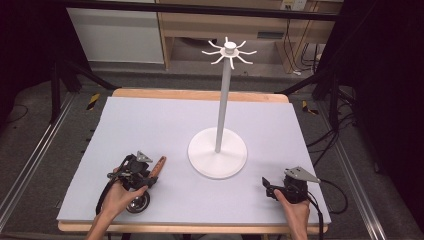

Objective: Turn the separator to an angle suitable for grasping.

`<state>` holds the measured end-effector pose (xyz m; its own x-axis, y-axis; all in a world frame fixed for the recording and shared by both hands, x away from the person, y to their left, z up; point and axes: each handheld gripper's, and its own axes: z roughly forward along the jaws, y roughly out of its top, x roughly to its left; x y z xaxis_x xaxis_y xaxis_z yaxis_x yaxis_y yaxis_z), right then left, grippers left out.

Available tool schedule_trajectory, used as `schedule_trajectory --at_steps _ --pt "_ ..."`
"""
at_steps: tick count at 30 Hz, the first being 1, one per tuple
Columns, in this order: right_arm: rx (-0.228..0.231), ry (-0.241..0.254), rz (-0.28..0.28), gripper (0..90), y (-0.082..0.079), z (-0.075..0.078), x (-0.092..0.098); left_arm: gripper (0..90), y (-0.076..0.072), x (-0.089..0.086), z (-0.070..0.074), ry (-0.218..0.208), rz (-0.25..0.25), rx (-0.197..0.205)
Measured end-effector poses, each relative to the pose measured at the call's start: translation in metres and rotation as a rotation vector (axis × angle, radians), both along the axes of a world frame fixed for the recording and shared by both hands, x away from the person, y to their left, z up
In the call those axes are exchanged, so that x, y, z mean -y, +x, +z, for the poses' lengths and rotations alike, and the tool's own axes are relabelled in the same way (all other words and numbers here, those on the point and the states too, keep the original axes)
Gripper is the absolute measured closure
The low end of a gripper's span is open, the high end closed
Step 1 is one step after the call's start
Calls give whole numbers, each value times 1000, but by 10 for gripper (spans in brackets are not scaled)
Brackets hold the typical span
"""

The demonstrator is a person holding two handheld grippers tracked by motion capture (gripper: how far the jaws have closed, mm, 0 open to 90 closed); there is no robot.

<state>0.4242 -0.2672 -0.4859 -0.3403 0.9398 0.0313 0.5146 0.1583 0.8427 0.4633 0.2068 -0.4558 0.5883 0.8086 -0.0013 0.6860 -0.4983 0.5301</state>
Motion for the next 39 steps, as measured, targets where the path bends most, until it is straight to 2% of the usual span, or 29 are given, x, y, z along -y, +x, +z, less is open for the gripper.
schedule_trajectory --at_steps 7,10,13,22,24,29,35,39 --pt "2 -7 3 64 1 0 0 600 2 1 -1 11 -9 -24" --pt "-1 -6 3 64 1 0 0 619 1 2 -2 29 -20 -13" --pt "-2 -5 3 64 1 -1 0 679 1 2 -2 17 -32 -11" --pt "-9 -4 5 65 1 0 0 674 1 3 -2 33 -41 1" --pt "-9 -4 5 64 1 0 0 647 1 4 -1 38 -43 3" --pt "-14 -2 9 64 1 0 0 596 1 3 9 34 -60 32" --pt "-22 -1 13 64 2 -1 -1 577 5 3 26 28 -85 63" --pt "-24 -12 20 65 3 -1 -1 575 9 7 30 30 -101 64"
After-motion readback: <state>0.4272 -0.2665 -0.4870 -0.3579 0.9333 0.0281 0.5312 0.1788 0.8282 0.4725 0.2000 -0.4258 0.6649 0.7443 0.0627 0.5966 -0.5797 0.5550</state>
